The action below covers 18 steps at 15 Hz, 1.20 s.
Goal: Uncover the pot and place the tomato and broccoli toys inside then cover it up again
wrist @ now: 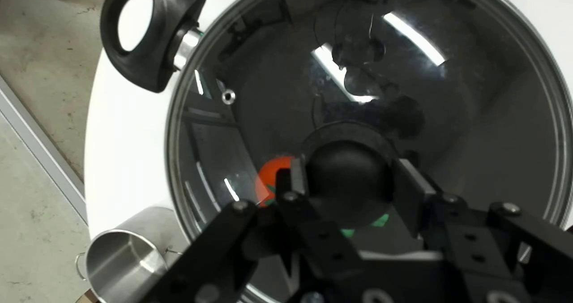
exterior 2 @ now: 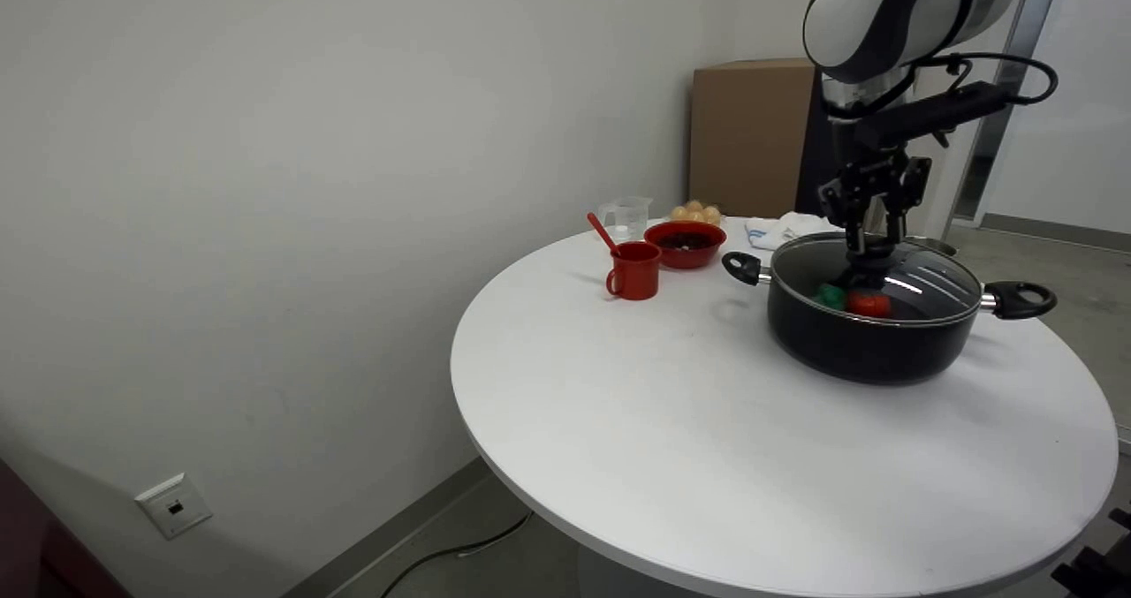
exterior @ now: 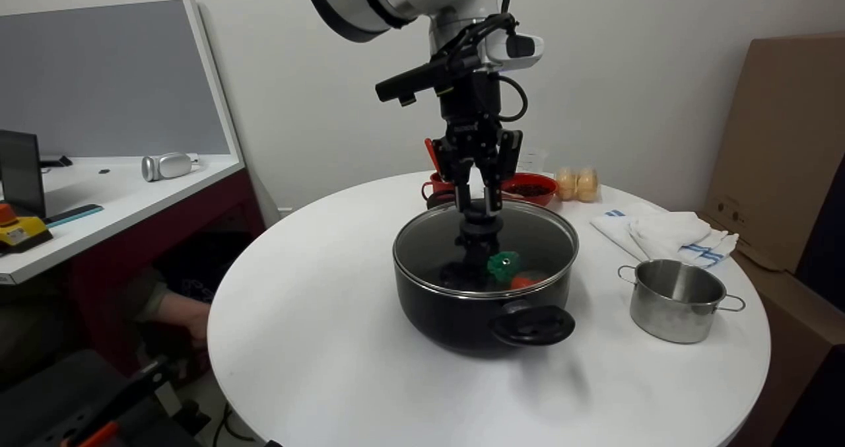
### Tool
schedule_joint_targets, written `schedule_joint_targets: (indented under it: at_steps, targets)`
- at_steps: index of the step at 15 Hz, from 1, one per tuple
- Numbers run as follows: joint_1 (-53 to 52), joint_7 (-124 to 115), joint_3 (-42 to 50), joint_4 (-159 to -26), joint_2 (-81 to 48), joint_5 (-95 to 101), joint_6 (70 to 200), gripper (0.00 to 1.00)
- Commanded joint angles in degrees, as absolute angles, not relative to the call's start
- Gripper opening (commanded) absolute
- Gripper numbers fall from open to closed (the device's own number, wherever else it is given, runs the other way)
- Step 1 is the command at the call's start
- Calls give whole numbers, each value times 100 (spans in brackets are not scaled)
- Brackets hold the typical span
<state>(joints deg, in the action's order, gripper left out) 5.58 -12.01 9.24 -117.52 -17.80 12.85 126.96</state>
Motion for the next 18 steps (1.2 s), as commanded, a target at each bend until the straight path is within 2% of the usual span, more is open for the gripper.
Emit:
schedule_joint_targets:
  at_steps: [1, 18]
  targets:
    - [525, -1137, 902, -11665, -1821, 1252, 12645, 24]
    - [648, -764, 795, -11403, -1943, 492, 12079, 24]
